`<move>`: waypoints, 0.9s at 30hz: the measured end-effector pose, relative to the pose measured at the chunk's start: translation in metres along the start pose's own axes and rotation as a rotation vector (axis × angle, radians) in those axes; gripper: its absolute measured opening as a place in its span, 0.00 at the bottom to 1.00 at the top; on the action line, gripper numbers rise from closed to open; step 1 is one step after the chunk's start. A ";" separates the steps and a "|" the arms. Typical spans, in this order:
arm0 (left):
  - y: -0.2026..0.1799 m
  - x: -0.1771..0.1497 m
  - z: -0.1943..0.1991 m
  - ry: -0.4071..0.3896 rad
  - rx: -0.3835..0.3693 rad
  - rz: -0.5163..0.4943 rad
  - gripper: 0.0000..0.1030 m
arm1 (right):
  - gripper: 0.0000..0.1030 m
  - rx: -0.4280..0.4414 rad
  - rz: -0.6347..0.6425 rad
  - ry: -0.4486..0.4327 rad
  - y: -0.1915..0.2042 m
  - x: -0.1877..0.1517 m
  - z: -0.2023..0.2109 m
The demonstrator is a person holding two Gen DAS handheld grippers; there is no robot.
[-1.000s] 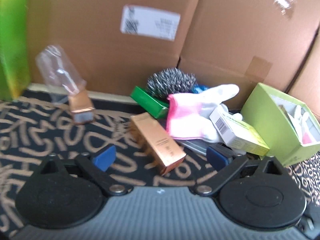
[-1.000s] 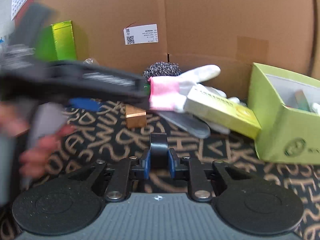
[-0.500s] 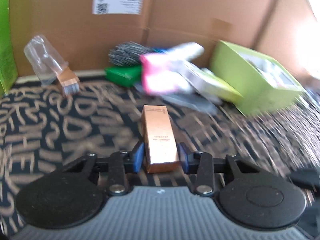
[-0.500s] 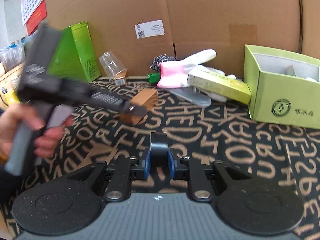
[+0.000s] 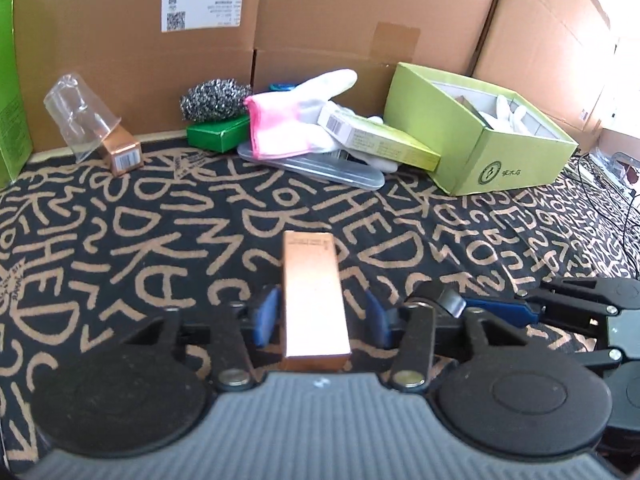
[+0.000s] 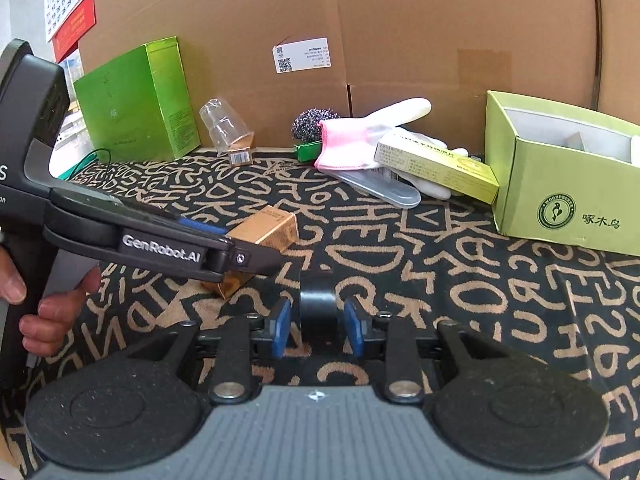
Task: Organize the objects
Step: 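Grasp the copper-coloured box with the left tool, then carry the copper box into the shoebox and open the left tool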
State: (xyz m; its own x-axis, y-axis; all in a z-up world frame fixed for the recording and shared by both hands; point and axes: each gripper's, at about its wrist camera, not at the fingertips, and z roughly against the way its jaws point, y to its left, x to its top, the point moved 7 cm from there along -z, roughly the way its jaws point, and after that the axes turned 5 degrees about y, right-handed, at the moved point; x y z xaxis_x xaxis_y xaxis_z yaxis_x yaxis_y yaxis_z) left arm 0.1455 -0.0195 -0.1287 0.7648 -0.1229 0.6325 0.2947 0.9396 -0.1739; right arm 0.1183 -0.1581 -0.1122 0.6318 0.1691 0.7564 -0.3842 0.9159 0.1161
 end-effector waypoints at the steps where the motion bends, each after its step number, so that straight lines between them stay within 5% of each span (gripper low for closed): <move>1: 0.001 0.000 -0.001 0.002 0.001 0.002 0.44 | 0.32 0.000 0.000 0.001 0.000 0.001 -0.001; 15: -0.008 0.000 0.002 0.008 0.011 -0.024 0.31 | 0.21 -0.008 0.007 -0.021 -0.006 0.000 0.002; 27: -0.099 0.068 0.034 -0.121 -0.146 -0.137 0.31 | 0.21 -0.152 -0.033 -0.213 -0.071 0.037 0.062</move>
State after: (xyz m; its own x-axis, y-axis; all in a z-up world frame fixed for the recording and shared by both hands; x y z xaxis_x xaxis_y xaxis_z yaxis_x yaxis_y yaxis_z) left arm 0.1485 -0.1104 -0.0428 0.6403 -0.1983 0.7421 0.4774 0.8596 -0.1822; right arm 0.1271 -0.2398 -0.0527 0.4805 0.0723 0.8740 -0.2495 0.9667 0.0572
